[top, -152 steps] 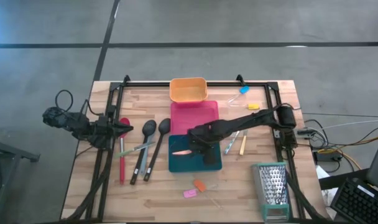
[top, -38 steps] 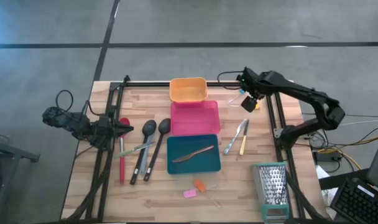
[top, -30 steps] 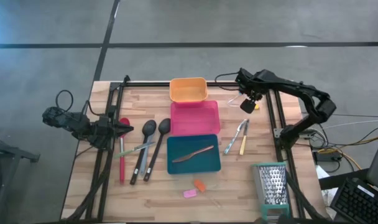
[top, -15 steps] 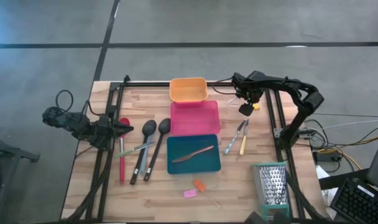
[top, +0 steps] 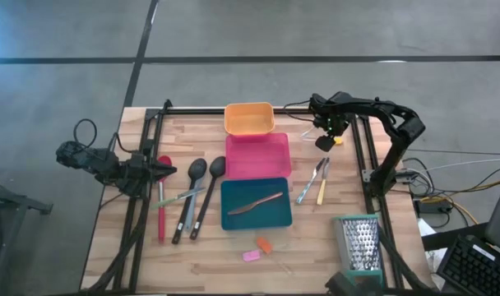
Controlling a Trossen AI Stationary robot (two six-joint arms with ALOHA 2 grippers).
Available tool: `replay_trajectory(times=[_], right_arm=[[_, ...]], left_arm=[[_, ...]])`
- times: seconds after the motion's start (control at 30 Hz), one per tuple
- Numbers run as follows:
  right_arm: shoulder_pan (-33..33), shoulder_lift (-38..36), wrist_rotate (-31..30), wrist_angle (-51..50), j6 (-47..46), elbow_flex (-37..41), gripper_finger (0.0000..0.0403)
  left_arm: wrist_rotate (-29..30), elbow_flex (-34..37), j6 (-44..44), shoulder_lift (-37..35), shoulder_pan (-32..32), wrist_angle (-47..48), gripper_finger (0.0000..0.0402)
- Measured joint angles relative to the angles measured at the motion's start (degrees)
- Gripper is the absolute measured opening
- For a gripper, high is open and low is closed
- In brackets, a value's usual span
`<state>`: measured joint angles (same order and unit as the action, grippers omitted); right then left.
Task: Pick & Place Kitchen Items
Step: Put the yellow spatula into the yellow bin
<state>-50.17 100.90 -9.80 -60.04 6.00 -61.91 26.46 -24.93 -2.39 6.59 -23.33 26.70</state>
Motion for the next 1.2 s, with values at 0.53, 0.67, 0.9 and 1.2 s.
replay_trajectory(times=[0.53, 0.67, 0.9, 1.2], right_arm=[[-0.6, 4.8, -2.6, 2.2, -5.8, -0.7, 0.0261], [-1.0, 4.9, -2.2, 2.1, -6.9, -0.7, 0.0244], [-1.5, 5.3, 0.7, 1.6, -5.6, -0.7, 0.0217], [-1.6, 5.9, 3.0, 1.3, -4.8, -0.9, 0.0150]], left_arm=[[0.0, 0.0, 0.0, 0.0, 0.0, 0.0, 0.0026], [0.0, 0.0, 0.0, 0.0, 0.0, 0.0, 0.0026], [0.0, 0.0, 0.0, 0.0, 0.0, 0.0, 0.0026], [0.0, 0.0, 0.0, 0.0, 0.0, 0.0, 0.0026]])
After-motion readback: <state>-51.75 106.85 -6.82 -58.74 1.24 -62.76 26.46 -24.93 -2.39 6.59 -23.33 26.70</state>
